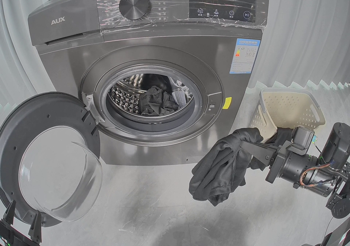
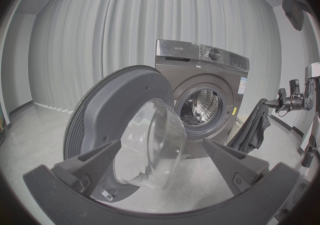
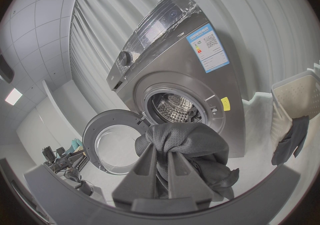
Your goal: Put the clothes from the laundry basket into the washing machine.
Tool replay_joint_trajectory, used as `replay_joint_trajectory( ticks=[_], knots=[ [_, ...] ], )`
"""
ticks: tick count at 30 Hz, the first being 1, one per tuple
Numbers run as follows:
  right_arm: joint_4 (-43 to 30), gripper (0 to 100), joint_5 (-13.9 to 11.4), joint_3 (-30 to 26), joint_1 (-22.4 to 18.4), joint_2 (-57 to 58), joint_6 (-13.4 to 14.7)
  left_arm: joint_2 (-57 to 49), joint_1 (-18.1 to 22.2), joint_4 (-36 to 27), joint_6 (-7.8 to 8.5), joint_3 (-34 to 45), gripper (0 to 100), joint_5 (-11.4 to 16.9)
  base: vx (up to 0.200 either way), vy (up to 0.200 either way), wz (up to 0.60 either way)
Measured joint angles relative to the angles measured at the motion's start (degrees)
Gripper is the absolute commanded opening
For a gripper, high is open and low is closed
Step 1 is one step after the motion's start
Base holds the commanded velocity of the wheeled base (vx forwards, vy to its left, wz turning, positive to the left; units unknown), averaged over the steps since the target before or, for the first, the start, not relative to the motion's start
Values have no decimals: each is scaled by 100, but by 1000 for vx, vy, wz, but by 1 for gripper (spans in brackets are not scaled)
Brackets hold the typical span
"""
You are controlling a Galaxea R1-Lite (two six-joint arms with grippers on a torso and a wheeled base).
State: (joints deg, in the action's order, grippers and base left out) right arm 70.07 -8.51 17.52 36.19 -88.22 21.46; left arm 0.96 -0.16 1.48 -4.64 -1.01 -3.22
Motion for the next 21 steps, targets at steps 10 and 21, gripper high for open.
replay_joint_trajectory(
  ticks=[10,21],
  knots=[
    [7,0,6,-27,27,2,-16,0,0,0,0,0,100,0,0,0,300],
    [51,0,-9,-44,68,22,-28,0,-2,0,0,0,100,-1,0,0,55]
  ],
)
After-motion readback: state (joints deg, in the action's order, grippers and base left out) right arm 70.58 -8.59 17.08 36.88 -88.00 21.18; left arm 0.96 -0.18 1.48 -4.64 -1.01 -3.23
